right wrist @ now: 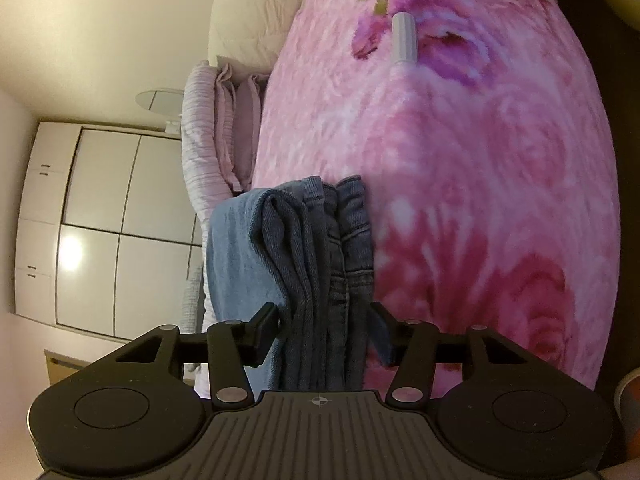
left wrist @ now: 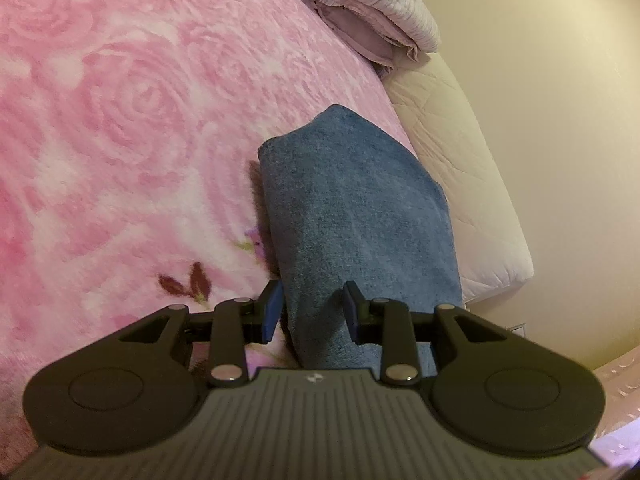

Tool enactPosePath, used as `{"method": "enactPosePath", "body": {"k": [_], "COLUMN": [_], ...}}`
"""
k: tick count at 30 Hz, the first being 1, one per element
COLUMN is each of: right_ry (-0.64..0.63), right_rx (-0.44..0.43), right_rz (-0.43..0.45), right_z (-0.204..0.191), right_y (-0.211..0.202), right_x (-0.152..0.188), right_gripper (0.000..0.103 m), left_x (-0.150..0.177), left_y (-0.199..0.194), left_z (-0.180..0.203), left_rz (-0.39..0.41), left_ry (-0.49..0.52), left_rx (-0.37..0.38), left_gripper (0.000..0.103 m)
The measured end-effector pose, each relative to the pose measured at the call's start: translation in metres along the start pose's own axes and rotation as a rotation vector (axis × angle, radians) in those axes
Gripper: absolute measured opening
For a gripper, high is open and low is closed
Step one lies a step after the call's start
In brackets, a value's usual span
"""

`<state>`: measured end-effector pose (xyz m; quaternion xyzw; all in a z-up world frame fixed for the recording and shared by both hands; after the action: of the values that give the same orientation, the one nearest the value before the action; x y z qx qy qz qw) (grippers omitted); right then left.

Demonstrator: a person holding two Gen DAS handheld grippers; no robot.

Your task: Fold clothes

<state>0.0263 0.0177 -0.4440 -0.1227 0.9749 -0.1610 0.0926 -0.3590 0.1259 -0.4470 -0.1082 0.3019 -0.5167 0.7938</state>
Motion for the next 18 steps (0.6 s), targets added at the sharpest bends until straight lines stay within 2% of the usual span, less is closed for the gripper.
{"method": "enactPosePath", "body": {"k": [4,5,6,10,14,18], "right_ry": [-0.009,-0.004,0.013,0.022,-0.088,-0.276], "right_rx": [0.000,-0.005,-0.021,-0.036,0.025,0.029], "right_rz": [0.005,-0.003,-0.007,0.003,-0.031,-0.074], "right_z": [-0.003,-0.001,0.001,0.003,-0.012,-0.036], "right_y": [-0.006,-0.003,0.001,0.011,0.017,0.026], "right_x": [0.003,0.003,0.003,0.005,-0.002,-0.028], "right_gripper": [0.054,0.061,0.063,0.063,0.036,0.032], "left_x": [0.001,0.000,0.000,-0.003,-0.011,-0.005], "left_y": [0.002,0.003,0.004,0.008,0.014,0.022], "left_z": [0.001,0.001,0.000,-0.004,-0.006,0.002], "left_rz": [-0.004,-0.003,-0.002,0.003,0.030,-0.008], "left_ry": [0.001,-0.001,-0.004,-0.033,-0.075,-0.044], "left_rx": [0.007,0.008,0.009,0.016,0.030,0.048], "left_gripper": [0.027,0.027,0.028,0.030,0.029,0.029]}}
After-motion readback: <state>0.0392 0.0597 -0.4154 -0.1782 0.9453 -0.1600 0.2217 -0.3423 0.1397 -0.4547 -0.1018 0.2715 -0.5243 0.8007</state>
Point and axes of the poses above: each gripper's, at about its wrist camera, not at the fingertips, and y roughly the way its jaws point, z to its right, x to its underside, the point moved 4 cm from there along y, roughly the way its jaws point, and after that the axes turned 3 degrees about z, right-handed, at the moved point
